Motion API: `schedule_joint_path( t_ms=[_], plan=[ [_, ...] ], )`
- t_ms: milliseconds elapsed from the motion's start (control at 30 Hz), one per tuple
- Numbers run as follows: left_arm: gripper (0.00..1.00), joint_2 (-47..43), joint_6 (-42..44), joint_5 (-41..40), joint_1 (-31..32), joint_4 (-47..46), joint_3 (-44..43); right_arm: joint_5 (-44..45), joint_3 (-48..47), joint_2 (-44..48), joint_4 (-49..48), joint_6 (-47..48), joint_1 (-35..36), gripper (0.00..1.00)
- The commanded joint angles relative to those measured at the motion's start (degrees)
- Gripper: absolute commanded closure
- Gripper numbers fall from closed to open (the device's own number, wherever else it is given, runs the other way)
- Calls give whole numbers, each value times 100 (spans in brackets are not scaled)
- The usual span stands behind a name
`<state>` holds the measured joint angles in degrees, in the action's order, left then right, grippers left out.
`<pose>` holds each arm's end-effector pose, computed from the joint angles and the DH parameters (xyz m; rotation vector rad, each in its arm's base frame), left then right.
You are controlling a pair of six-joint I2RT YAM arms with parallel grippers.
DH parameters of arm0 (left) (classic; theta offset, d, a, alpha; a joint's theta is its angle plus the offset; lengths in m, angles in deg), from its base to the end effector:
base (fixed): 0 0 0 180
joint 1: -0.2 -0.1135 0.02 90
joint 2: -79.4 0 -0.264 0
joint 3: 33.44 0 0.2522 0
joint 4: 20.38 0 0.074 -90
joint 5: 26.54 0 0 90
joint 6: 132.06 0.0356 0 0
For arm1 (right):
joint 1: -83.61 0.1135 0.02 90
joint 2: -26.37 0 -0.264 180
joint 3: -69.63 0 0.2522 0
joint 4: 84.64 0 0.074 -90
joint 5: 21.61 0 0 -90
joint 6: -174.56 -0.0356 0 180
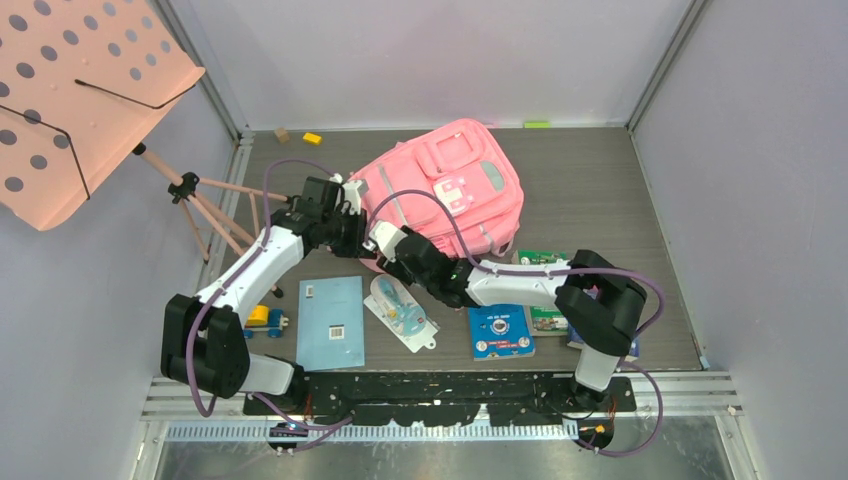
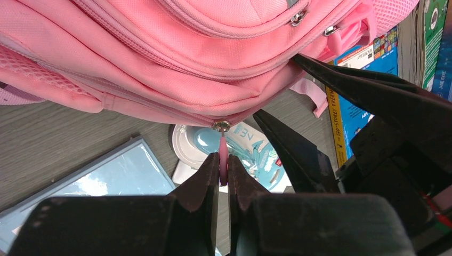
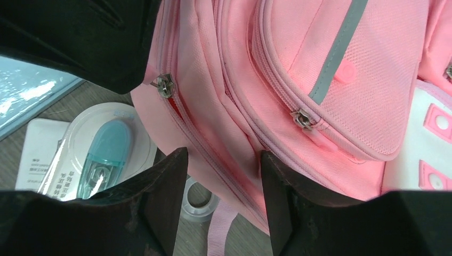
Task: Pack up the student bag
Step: Unzip the student bag at the center of the board.
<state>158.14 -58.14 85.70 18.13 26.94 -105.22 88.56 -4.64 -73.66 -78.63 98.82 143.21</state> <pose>0.2634 -0.0994 0.2550 0.2038 2.5610 -0.7235 0.2051 0.3254 0.2073 -1.0847 1.7859 0.1051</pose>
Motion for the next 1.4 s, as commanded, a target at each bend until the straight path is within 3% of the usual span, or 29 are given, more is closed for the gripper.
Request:
schedule_joint_path(
  t_ms=[0, 133, 267, 367, 433, 600, 900, 1133, 1367],
  plan=[
    [100, -104, -11, 231, 8, -12, -80, 819, 47, -205, -851, 386, 189, 42],
    [100, -110, -10, 241, 8, -25, -74, 1354, 75, -392, -1333, 631, 268, 50],
    [100, -74, -14, 247, 8, -25, -83, 1684, 95, -549, -1758, 829, 268, 71],
    [100, -100, 1, 171, 8, 0, -95, 2110, 182, -681, -2137, 1121, 272, 96],
    [100, -173, 44, -74, 8, 18, -103, 2294, 294, -699, -2461, 1327, 272, 99],
    [100, -413, 145, -789, 8, 48, -75, 2282, 631, -334, -2707, 1489, 272, 100],
    [100, -480, 324, -1914, -8, 195, -211, 1935, 1238, 1050, -1569, 1047, 272, 99],
    [100, -331, 179, -1912, -226, 41, -411, 1999, 1608, 2137, -867, 848, 271, 100],
    [100, 496, -22, -1650, -694, -142, -891, 1989, 1779, 2798, -470, 637, 272, 99]
  ],
)
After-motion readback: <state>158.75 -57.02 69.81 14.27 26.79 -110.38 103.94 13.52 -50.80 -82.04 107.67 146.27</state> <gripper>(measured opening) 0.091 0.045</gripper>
